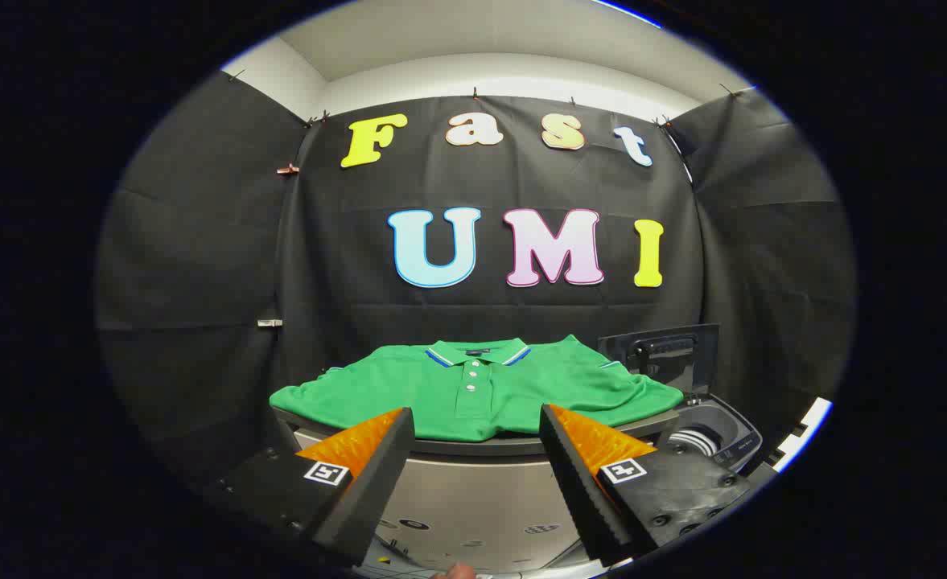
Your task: Put the clothes into the washing machine and then close the washing machine lid.
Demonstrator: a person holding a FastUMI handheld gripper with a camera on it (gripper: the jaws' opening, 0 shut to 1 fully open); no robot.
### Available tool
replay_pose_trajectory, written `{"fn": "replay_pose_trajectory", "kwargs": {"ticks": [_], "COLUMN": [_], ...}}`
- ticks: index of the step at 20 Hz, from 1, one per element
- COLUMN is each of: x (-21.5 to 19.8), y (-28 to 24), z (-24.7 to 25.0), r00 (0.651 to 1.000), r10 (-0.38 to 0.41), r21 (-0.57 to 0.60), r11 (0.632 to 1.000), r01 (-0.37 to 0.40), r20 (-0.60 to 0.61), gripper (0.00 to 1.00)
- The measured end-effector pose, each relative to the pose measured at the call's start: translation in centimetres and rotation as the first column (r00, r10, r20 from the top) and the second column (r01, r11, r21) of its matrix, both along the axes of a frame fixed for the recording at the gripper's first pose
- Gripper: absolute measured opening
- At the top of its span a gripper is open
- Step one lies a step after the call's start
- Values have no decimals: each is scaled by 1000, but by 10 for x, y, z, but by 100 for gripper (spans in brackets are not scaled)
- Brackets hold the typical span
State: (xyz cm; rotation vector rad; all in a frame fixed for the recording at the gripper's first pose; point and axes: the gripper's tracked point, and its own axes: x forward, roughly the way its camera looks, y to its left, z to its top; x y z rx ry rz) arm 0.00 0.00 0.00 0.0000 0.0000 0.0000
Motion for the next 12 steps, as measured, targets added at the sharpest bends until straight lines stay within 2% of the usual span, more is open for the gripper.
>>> {"fn": "replay_pose_trajectory", "kwargs": {"ticks": [12], "x": [-1], "y": [1], "z": [-3], "r00": [1000], "r10": [2], "r21": [0], "r11": [1000], "r01": [-2], "r20": [-18], "gripper": [98]}}
